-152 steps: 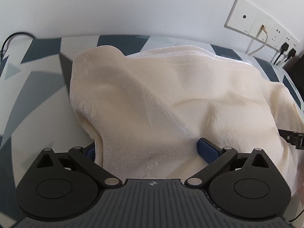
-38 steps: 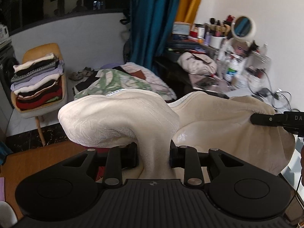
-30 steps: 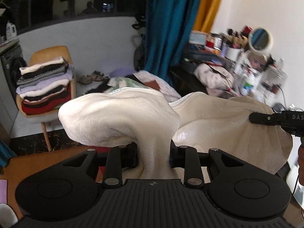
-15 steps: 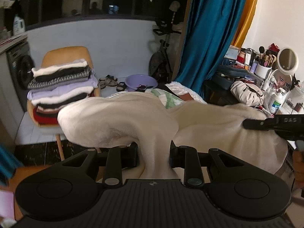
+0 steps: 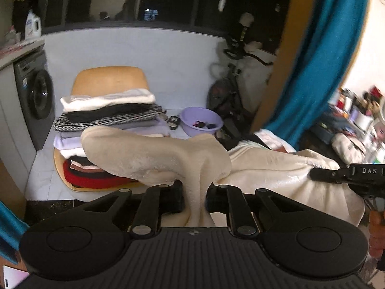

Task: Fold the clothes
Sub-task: 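Carry the robe bundle with both grippers toward the tan chair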

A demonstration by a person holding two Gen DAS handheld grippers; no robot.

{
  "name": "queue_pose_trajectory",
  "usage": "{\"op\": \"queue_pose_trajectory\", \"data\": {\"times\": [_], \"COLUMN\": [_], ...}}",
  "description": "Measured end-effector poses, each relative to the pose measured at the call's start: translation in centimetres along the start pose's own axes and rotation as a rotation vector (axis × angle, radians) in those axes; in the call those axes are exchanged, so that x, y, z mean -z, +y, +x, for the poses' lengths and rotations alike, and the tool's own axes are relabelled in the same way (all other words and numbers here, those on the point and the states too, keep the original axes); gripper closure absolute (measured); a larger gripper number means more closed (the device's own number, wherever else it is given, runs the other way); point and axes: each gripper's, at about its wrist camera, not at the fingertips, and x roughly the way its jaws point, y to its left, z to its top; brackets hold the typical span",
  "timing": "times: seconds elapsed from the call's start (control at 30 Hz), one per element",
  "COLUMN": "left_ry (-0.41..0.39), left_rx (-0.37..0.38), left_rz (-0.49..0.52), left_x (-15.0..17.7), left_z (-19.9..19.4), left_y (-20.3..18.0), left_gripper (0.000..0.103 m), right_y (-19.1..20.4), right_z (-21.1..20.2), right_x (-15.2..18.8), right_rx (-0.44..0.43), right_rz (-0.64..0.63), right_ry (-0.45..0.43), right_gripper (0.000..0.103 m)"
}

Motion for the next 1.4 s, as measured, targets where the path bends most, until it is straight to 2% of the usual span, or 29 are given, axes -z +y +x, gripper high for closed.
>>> {"op": "queue_pose_trajectory", "data": {"times": [0.07,0.23,0.4,0.43,0.53,0.63,0.77,0.83,0.97,1.17,1.27,1.4], "left_ry": [0.008,0.038,-0.042,-0.066,-0.135,-0.208,-0.353,-0.384,-0.405,-0.43,-0.464,-0.534], "left_rx": [-0.014,-0.025,-0.025,-0.026,-0.019,0.0,0.011,0.03,0.016,0.085,0.108,0.109], "left_rz": [-0.022,-0.208,-0.299,-0.304,-0.335,-0.357,-0.285,-0.267,-0.235,-0.287,-0.279,-0.209], "left_x": [-0.8,-3.6,-9.4,-10.7,-15.0,-19.6,-26.1,-29.8,-36.8,-45.8,-49.5,-53.0], "left_z": [2.6,10.1,14.3,14.8,15.7,16.1,13.9,13.2,13.8,15.0,15.3,14.5], "left_y": [2.8,9.6,13.5,14.0,16.5,19.5,23.1,25.5,30.8,38.8,40.9,41.0], "left_gripper": [0.087,0.089,0.089,0.089,0.09,0.093,0.095,0.095,0.095,0.095,0.095,0.095], "right_y": [1.3,4.2,7.8,9.0,13.5,16.9,21.7,24.0,29.5,38.7,42.4,45.3], "right_z": [3.3,11.1,18.2,19.2,22.5,26.0,28.6,29.7,33.1,37.8,39.7,41.9], "right_x": [-1.8,-8.2,-17.8,-19.7,-24.9,-29.7,-35.6,-38.2,-43.1,-49.5,-52.4,-54.8], "right_rx": [-0.03,-0.148,-0.252,-0.29,-0.325,-0.371,-0.428,-0.455,-0.44,-0.423,-0.383,-0.326], "right_rz": [-0.017,-0.062,-0.122,-0.146,-0.237,-0.229,-0.239,-0.239,-0.261,-0.304,-0.314,-0.329], "right_ry": [-0.008,-0.035,-0.029,-0.034,-0.042,-0.052,-0.132,-0.173,-0.243,-0.348,-0.398,-0.475], "right_gripper": [0.086,0.092,0.094,0.094,0.094,0.095,0.095,0.095,0.095,0.095,0.095,0.095]}}
